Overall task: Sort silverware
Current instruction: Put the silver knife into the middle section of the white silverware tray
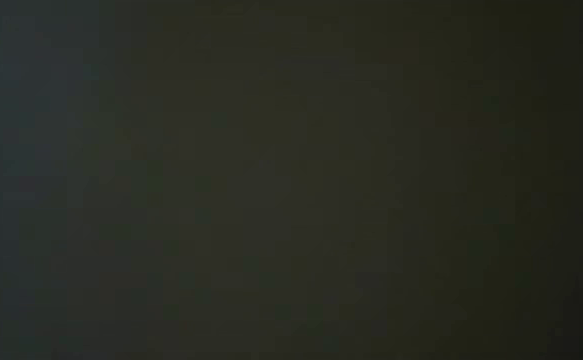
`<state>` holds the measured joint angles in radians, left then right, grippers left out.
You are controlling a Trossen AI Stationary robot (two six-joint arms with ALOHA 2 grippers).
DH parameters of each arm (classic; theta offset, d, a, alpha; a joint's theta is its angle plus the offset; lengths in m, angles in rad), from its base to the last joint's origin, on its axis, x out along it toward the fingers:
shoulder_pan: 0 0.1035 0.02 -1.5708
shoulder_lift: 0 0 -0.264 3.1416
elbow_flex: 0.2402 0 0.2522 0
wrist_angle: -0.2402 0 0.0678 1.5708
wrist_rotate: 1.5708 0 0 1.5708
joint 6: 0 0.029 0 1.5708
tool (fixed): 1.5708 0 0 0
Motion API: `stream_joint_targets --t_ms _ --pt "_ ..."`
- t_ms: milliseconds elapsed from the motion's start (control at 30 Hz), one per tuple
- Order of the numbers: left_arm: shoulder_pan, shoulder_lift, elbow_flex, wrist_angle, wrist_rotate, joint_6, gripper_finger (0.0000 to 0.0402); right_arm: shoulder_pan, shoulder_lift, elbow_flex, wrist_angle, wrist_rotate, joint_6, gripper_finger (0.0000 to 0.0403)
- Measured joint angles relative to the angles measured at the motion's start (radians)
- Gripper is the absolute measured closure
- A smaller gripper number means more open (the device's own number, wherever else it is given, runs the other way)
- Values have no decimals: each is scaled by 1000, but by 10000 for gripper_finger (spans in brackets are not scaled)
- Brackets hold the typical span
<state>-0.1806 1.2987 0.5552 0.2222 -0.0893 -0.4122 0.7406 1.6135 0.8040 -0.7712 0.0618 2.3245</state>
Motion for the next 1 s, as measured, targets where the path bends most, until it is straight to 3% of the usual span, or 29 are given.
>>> stream_joint_targets --t_ms 400,1000 --pt "0 0 0 0 0 -34 302 -2 -19 -2 5 104 -4 366" --pt "0 0 0 0 0 -78 302 -3 -33 -2 -1 157 -23 366"
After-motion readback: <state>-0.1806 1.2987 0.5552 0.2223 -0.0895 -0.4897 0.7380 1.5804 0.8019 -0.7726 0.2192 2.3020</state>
